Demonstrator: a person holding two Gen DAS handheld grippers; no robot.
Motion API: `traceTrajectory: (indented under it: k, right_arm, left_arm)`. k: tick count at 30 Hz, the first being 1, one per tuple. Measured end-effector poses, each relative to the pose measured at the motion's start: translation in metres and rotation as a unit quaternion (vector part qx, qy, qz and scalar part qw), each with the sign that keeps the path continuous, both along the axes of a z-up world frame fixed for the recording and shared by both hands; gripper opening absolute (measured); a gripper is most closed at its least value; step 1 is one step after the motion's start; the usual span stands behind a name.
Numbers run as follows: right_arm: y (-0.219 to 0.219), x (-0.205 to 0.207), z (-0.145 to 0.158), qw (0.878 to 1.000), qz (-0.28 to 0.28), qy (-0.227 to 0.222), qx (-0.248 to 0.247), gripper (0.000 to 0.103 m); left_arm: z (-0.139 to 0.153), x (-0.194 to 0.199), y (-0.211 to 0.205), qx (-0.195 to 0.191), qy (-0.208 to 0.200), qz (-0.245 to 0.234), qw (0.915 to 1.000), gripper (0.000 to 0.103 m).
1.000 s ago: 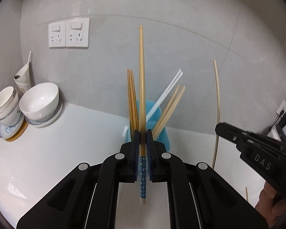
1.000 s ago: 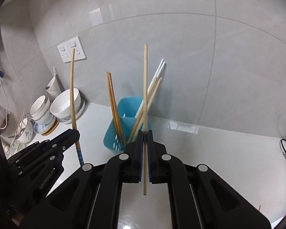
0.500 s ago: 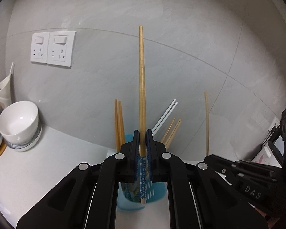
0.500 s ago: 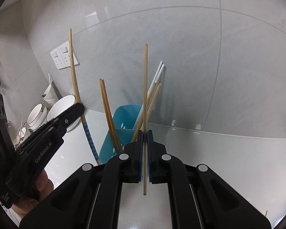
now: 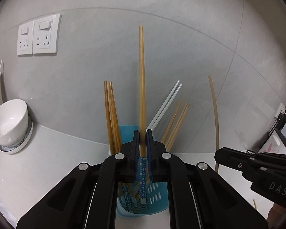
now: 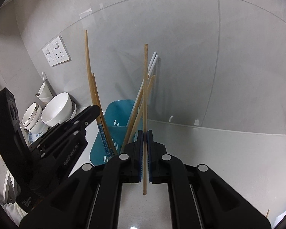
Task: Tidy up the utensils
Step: 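Lower the blue-patterned chopstick into the holder and open the left gripper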
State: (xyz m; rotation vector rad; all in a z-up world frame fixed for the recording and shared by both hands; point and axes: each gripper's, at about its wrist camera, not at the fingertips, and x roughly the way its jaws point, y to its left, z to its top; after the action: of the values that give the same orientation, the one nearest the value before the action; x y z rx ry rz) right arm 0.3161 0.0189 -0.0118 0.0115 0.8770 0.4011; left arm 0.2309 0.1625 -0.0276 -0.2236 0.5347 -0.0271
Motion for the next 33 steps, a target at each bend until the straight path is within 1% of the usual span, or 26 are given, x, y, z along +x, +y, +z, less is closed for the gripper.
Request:
traceTrajectory:
  k: [5,11,13,15,17,18,20,22,24,27,29,33]
  right_arm:
    - [0.002,0.001,0.001,1.0,0.004,0.0,0.0,0.003]
    - [0.007,0.0,0.004,1.0,0.013,-0.004,0.005,0.004]
    - [0.009,0.0,0.005,1.0,0.017,-0.005,0.011,0.004]
    - [0.011,0.0,0.007,1.0,0.022,-0.009,0.02,0.004]
    - [0.013,-0.001,0.008,0.999,0.03,-0.014,0.035,0.004]
    - [0.015,0.0,0.009,0.998,0.033,-0.017,0.04,0.004]
    - [0.018,0.0,0.01,0.998,0.038,-0.023,0.05,0.004]
    - [0.023,0.001,0.009,0.997,0.046,-0.026,0.06,0.004]
    - [0.029,0.002,0.008,0.996,0.05,-0.031,0.065,0.004]
    - [0.035,0.005,0.004,0.995,0.056,-0.037,0.073,0.004]
    - [0.041,0.006,0.002,0.995,0.059,-0.042,0.075,0.004]
    - [0.05,0.006,-0.002,0.994,0.063,-0.057,0.073,0.004]
  left_arm:
    - [-0.004,0.0,-0.003,0.007,0.005,-0.006,0.9999,0.007]
    - [0.001,-0.007,-0.001,0.018,0.011,-0.003,0.9998,0.01]
    - [0.003,-0.01,0.002,0.028,0.018,0.001,0.9995,0.023]
    - [0.007,-0.017,0.008,0.038,0.024,0.016,0.9989,0.054]
    - [0.01,-0.023,0.016,0.045,0.03,0.031,0.9981,0.059]
    - [0.011,-0.025,0.02,0.047,0.037,0.036,0.9976,0.067]
    - [0.012,-0.03,0.027,0.045,0.048,0.044,0.9969,0.077]
    - [0.011,-0.035,0.033,0.05,0.059,0.052,0.9956,0.08]
    - [0.01,-0.038,0.038,0.054,0.07,0.057,0.9944,0.088]
    - [0.008,-0.043,0.046,0.057,0.082,0.066,0.9928,0.095]
    - [0.007,-0.046,0.051,0.059,0.087,0.077,0.9914,0.097]
    - [0.004,-0.051,0.06,0.061,0.096,0.087,0.9898,0.097]
